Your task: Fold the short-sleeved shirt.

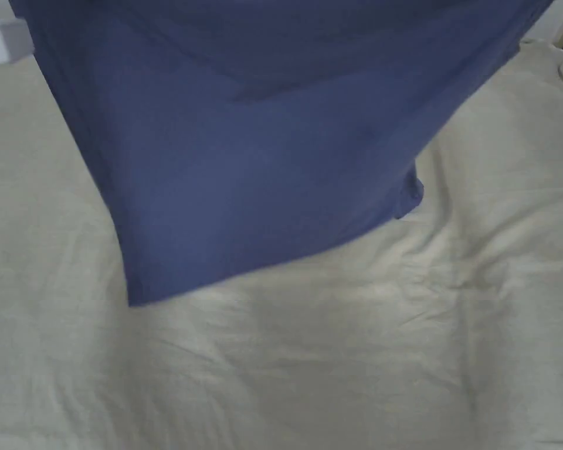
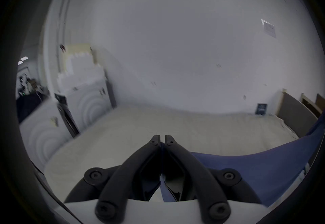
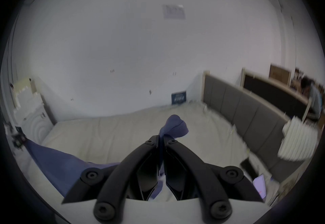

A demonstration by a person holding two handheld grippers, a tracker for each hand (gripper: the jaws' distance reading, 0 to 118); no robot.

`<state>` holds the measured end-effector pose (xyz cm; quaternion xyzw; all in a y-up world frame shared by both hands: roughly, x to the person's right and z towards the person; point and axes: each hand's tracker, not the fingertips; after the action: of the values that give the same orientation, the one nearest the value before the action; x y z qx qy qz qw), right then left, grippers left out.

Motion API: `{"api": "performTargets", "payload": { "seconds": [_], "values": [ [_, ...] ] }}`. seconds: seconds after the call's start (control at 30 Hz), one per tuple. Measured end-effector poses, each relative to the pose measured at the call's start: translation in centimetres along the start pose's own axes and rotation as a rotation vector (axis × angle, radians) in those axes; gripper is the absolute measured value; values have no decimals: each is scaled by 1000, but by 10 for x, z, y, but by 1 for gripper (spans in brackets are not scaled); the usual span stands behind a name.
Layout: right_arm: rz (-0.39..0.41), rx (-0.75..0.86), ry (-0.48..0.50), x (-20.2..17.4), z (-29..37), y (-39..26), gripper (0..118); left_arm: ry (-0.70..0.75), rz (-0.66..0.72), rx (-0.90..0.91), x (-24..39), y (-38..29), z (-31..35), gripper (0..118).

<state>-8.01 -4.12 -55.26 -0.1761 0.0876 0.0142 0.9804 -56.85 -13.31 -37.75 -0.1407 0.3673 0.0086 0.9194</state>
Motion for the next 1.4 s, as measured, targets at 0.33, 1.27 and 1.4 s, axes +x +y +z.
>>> {"api": "performTargets", "payload": {
  "seconds": [0.33, 1.27, 1.4],
  "values": [
    [-62, 233, -69, -31, 2, 91, 3, 74, 139, 249, -8, 125, 5, 0],
    [-162, -360, -64, 32, -102, -234, 3, 3, 32, -258, 45, -160, -56, 0],
    [-156, -470, -68, 43, -78, -306, 3, -5, 27, -360, 28, -221, -20, 0]
  ]
}}
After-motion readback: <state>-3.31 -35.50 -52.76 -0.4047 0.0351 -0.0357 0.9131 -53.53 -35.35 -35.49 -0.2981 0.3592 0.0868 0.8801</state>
